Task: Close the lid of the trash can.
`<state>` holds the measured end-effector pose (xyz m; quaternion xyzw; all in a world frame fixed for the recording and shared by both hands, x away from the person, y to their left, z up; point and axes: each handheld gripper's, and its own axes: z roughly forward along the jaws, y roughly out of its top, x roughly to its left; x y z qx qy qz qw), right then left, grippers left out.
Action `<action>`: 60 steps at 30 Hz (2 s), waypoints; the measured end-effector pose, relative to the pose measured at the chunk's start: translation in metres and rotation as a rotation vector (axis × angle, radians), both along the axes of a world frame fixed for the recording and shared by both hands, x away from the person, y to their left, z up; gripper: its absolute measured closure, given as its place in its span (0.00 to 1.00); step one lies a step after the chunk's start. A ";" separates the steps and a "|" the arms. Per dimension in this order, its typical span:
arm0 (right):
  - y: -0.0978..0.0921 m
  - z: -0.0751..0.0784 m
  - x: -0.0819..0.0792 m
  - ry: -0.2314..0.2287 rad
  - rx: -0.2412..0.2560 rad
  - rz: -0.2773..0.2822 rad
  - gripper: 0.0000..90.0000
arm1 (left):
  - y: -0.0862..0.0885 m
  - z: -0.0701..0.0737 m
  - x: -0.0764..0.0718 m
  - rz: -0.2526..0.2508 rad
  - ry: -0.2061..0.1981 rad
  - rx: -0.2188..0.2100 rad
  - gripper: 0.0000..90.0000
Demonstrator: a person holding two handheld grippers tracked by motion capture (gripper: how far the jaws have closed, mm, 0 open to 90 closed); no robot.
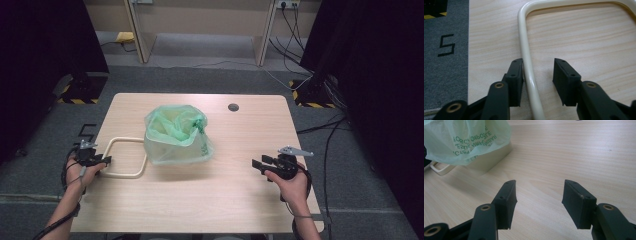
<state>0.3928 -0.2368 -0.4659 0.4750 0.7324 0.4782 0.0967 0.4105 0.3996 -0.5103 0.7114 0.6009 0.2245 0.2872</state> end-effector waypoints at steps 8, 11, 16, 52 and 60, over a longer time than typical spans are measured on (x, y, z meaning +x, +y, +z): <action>-0.003 -0.001 -0.001 0.000 -0.001 -0.005 0.50 | -0.002 -0.002 -0.004 0.073 -0.023 -0.017 0.87; -0.004 -0.001 -0.001 -0.001 -0.002 -0.007 0.50 | -0.003 -0.001 -0.004 0.095 -0.019 -0.014 0.90; -0.004 -0.001 -0.002 0.002 -0.004 -0.010 0.50 | -0.005 -0.001 -0.005 0.128 -0.014 -0.016 0.90; -0.004 -0.007 -0.003 0.011 -0.005 -0.017 0.51 | 0.018 0.049 -0.013 0.274 -0.102 -0.064 0.90; -0.004 -0.008 -0.002 0.009 -0.006 -0.013 0.51 | 0.022 0.064 -0.012 0.278 -0.126 -0.075 0.91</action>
